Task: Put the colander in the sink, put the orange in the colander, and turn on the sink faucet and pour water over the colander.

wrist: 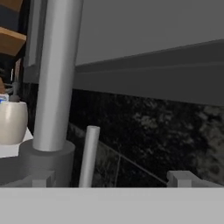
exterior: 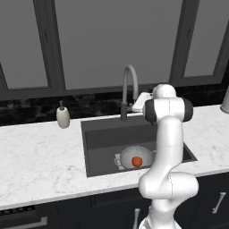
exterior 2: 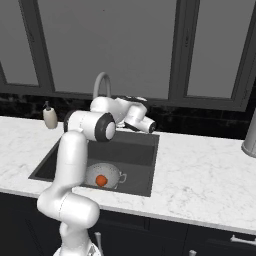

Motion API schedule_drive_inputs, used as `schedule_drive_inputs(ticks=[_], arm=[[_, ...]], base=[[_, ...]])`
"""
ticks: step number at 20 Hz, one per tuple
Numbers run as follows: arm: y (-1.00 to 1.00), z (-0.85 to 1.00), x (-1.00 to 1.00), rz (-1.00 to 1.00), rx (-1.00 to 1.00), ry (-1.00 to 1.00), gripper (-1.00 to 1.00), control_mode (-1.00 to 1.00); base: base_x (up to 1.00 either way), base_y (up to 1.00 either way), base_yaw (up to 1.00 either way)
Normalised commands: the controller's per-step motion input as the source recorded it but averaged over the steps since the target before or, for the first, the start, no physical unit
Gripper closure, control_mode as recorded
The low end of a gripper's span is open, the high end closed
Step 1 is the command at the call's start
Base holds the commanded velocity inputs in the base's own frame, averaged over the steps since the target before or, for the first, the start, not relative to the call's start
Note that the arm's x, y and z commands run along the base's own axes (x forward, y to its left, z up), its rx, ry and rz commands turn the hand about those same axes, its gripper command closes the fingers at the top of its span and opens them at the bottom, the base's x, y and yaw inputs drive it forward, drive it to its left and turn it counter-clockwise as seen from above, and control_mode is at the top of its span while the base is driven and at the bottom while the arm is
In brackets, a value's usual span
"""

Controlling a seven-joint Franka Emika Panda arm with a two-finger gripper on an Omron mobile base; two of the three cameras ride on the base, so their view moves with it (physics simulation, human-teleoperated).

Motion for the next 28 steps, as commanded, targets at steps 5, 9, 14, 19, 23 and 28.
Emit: schedule_drive_inputs(ticks=[5,9,14,19,23,28], arm=[[0.00,-0.13,0.43,0.00,0.00,0.00,-1.00,-1.00],[0.03,-0.04,0.23,0.06,0.01,0.00,-1.00,-1.00],[0.04,0.00,0.12,0.12,0.06,0.00,-1.00,-1.00],[0.10,0.01,0.16,0.10,0.11,0.00,-1.00,-1.00],[0.18,0.07,0.20,0.03,0.13,0.00,-1.00,-1.00],[0.28,0.09,0.18,0.03,0.11,0.00,1.00,-1.00]], base=[[0.00,0.00,0.00],[0.00,0.00,0.00],[0.00,0.00,0.00],[0.00,0.00,0.00],[0.00,0.00,0.00],[0.00,0.00,0.00]])
